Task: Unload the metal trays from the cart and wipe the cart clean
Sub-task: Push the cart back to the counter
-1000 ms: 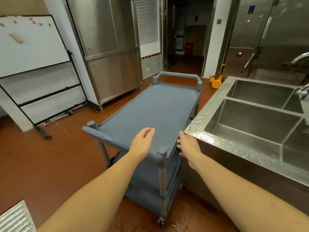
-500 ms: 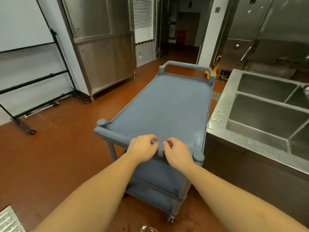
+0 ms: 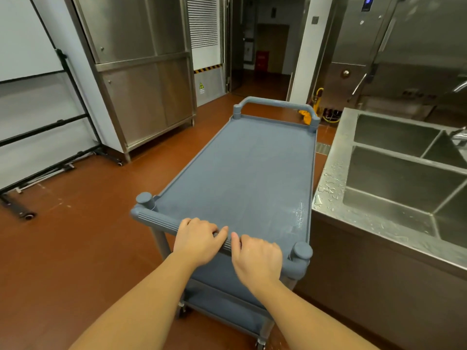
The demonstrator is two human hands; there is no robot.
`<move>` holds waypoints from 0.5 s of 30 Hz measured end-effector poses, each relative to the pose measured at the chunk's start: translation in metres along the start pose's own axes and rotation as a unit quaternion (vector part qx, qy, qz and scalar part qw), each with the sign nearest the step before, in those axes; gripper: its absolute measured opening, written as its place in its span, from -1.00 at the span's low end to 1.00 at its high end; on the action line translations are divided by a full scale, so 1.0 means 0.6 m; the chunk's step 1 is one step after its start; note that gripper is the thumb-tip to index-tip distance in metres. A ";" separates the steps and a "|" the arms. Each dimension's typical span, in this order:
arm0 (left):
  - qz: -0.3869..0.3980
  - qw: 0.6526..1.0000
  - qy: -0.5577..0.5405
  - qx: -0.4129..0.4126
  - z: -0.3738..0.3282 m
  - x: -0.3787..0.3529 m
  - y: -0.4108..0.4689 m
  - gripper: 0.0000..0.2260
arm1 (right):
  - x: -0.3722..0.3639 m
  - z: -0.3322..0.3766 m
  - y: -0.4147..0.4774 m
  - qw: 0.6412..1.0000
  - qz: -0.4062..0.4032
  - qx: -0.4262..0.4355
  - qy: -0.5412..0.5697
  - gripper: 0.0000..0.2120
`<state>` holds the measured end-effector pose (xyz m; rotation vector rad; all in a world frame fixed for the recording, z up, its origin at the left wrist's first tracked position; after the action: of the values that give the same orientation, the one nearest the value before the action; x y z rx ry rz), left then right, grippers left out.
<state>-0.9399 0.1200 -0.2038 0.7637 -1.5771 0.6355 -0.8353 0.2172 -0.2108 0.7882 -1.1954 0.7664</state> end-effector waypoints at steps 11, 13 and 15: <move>0.019 0.999 -0.031 -0.007 0.014 -0.002 0.064 -0.53 | -0.013 0.001 0.074 0.999 -0.035 0.004 -0.029 -0.48; 0.018 0.999 -0.033 0.000 0.014 -0.003 0.066 -0.54 | -0.013 0.000 0.082 0.999 -0.028 0.002 -0.023 -0.48; 0.015 0.999 -0.033 0.009 0.014 -0.004 0.068 -0.53 | -0.013 0.000 0.087 1.000 -0.027 0.001 -0.014 -0.49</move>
<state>-0.9765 0.1399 -0.2064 0.7829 -1.6476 0.6523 -0.8812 0.2438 -0.2121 0.8328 -1.1930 0.7147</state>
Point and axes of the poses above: each hand's wrist, its own y-axis towards the middle knuckle, its own x-axis out of the back of the hand, z = x × y, the point moved 2 cm from there along y, towards the middle knuckle, and after that the axes turned 6 degrees about z, right-handed, at the moved point
